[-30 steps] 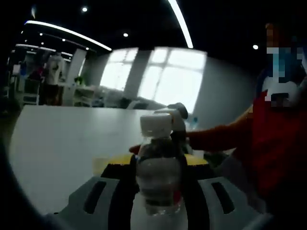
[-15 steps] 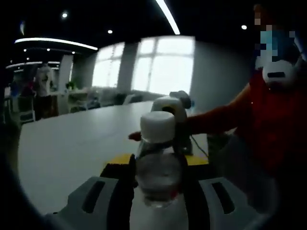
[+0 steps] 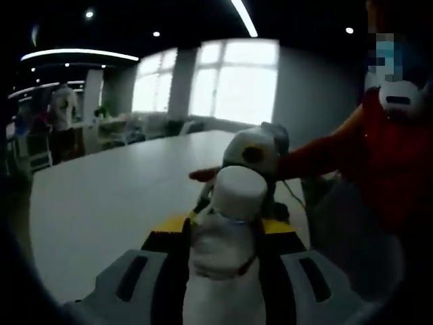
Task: Arrange the tabletop items into an orderly group along one side of the table until the central work area is clear of visible clutter.
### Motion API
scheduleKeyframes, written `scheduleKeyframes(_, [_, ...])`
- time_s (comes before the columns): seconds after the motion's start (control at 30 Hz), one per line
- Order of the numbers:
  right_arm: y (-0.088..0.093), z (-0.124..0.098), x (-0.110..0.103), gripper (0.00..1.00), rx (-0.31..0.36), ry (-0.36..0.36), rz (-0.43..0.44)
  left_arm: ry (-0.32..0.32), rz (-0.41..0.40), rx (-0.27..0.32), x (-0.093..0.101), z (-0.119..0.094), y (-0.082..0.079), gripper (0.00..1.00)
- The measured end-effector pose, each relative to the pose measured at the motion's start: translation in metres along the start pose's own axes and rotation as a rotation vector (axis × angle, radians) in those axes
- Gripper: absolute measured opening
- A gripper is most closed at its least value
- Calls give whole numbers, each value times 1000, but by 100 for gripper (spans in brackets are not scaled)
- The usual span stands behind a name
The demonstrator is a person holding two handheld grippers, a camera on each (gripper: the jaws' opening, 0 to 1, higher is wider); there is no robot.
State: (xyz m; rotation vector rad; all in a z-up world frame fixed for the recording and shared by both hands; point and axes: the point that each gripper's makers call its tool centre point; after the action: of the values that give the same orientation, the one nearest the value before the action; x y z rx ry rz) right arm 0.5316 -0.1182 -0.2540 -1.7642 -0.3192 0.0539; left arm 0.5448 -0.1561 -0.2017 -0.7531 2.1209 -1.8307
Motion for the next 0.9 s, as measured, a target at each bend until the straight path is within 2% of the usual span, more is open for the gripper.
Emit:
scheduleKeyframes(0.1, [5, 2, 14, 37, 9, 37, 42, -9, -12, 12, -13, 3, -1, 36])
scheduleKeyframes(0.23, [10, 4, 29, 37, 14, 76, 48, -24, -15, 20, -30, 9, -3, 36])
scheduleKeyframes(0.4, [29, 7, 47, 37, -33, 117, 56, -37, -33, 22, -47, 12, 3, 33])
scheduleKeyframes(0.53, [41, 11, 54, 37, -61, 136, 58, -48, -48, 25, -57, 14, 10, 31])
scheduleKeyframes(0.63, [46, 14, 60, 37, -48, 152, 108, -59, -52, 65, -63, 12, 4, 27])
scheduleKeyframes(0.9, [55, 20, 64, 37, -56, 165, 108, -74, -51, 63, -71, 13, 10, 25])
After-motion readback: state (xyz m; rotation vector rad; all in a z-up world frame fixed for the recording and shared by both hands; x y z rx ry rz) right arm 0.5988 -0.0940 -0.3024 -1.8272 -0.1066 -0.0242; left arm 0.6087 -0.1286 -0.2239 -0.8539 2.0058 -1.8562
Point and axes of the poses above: the point that each gripper's makers call its tool centre point, and the gripper's own axes: z roughly forward along the fingers, x roughly to its right, y roughly out of its underside, and after that the axes turned 5 degrees about x, right-handed
